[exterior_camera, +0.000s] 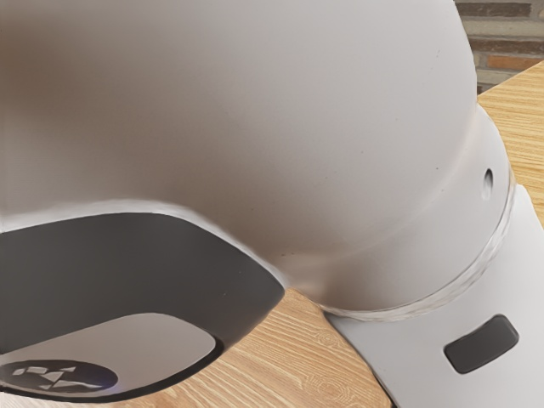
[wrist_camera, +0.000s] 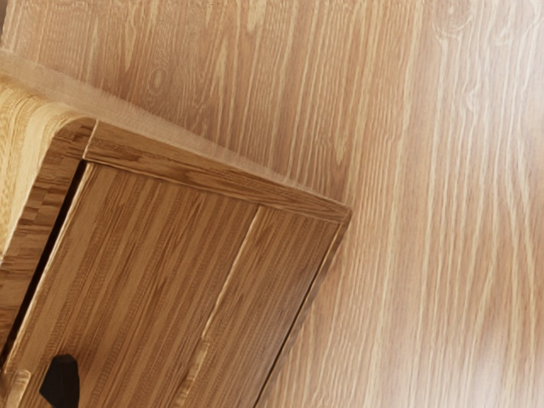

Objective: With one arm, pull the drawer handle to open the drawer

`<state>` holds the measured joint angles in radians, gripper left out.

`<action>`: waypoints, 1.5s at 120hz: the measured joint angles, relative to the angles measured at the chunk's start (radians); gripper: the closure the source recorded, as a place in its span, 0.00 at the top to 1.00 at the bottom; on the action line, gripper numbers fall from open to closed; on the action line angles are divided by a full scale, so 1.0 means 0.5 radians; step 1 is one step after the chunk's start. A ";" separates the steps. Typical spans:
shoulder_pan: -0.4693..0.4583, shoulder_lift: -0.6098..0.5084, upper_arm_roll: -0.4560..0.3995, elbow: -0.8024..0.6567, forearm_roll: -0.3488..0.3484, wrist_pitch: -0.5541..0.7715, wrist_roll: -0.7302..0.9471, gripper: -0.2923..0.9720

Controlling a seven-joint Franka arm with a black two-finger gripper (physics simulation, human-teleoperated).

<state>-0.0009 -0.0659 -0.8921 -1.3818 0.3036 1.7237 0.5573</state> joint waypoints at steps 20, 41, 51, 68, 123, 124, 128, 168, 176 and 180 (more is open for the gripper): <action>0.027 0.043 -0.057 -0.014 0.016 0.168 0.046 0.77; -0.001 0.053 -0.070 -0.057 0.023 0.295 0.083 0.77; -0.035 0.095 -0.067 -0.052 0.044 0.333 0.098 0.77; -0.084 0.234 -0.061 -0.016 0.143 0.372 0.121 0.77; 0.128 0.114 -0.028 -0.032 0.196 0.363 0.269 0.77; 0.123 0.116 -0.028 -0.033 0.198 0.363 0.272 0.77; 0.103 0.129 -0.027 -0.034 0.203 0.364 0.282 0.77; 0.158 0.258 0.102 -0.032 0.223 0.320 0.362 0.77; 0.186 0.236 0.098 -0.030 0.230 0.272 0.384 0.77; 0.183 0.226 0.093 -0.030 0.232 0.245 0.396 0.77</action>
<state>0.0909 0.0473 -0.8457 -1.3968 0.4198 1.8460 0.7552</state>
